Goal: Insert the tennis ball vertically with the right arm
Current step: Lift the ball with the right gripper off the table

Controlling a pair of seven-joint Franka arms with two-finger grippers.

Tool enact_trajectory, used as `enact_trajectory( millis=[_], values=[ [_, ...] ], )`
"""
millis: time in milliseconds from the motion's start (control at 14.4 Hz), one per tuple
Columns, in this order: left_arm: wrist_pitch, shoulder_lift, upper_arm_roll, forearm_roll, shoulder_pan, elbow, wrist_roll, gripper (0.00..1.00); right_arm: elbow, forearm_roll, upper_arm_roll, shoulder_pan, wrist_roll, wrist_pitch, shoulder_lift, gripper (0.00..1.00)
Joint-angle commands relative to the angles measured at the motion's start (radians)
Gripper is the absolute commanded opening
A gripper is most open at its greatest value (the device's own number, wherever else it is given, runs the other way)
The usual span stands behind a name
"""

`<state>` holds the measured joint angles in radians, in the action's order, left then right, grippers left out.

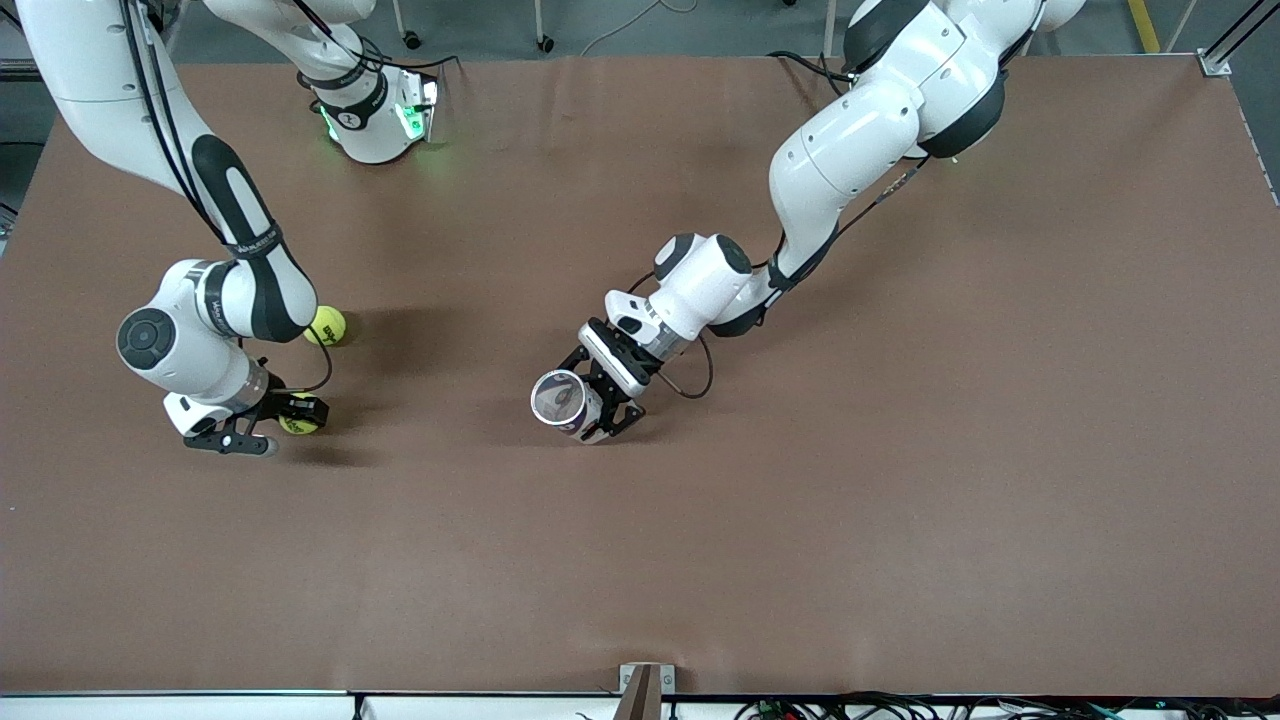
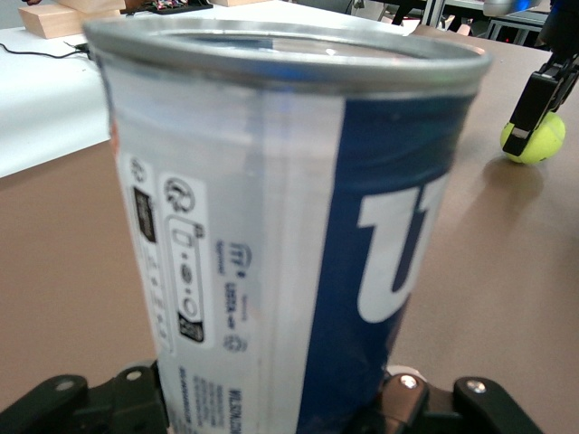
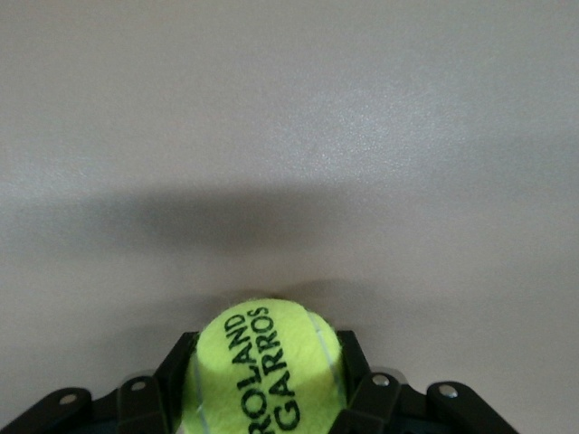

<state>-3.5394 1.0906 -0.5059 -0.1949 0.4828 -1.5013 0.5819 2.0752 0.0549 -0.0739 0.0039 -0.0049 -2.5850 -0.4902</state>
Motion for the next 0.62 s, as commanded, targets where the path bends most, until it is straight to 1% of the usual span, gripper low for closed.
enact_trajectory(
  millis=[0,277,415,554],
  values=[
    [-0.015,0.011,0.006,-0.009,0.013,0.021,0.006,0.69,-0.006,0.006,0.006,0.004,0.036,0.031,0.013,0.0],
    [-0.015,0.008,0.006,-0.006,0.007,0.01,0.015,0.7,-0.018,0.008,0.008,0.004,0.043,0.051,0.021,0.0],
    [-0.015,0.003,0.006,-0.008,0.002,-0.005,0.018,0.73,-0.03,0.008,0.008,0.005,0.045,0.072,0.025,0.0],
    [-0.015,0.0,0.007,-0.008,-0.001,-0.011,0.018,0.74,-0.061,0.008,0.026,0.007,0.093,0.156,0.051,0.0]
  ],
)
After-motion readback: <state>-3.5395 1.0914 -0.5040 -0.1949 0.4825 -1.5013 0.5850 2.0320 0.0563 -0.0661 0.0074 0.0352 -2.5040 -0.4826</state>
